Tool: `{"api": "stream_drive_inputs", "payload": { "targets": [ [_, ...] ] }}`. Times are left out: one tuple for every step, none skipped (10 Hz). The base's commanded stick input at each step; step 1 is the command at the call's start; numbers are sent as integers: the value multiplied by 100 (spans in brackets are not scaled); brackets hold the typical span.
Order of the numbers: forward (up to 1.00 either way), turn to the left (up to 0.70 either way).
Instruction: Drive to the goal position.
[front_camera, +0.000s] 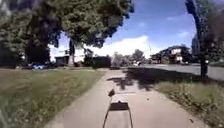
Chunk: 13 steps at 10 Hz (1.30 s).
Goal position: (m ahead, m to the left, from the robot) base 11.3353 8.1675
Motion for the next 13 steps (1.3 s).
{"api": "stream_drive_inputs", "payload": {
  "targets": [
    [100,-2],
    [100,-2],
    [100,-2],
    [100,-2],
    [100,-2],
    [100,-2],
    [100,-2],
    [100,-2],
    [100,-2],
    [100,-2],
    [100,-1],
    [100,0],
    [100,0]
  ]
}}
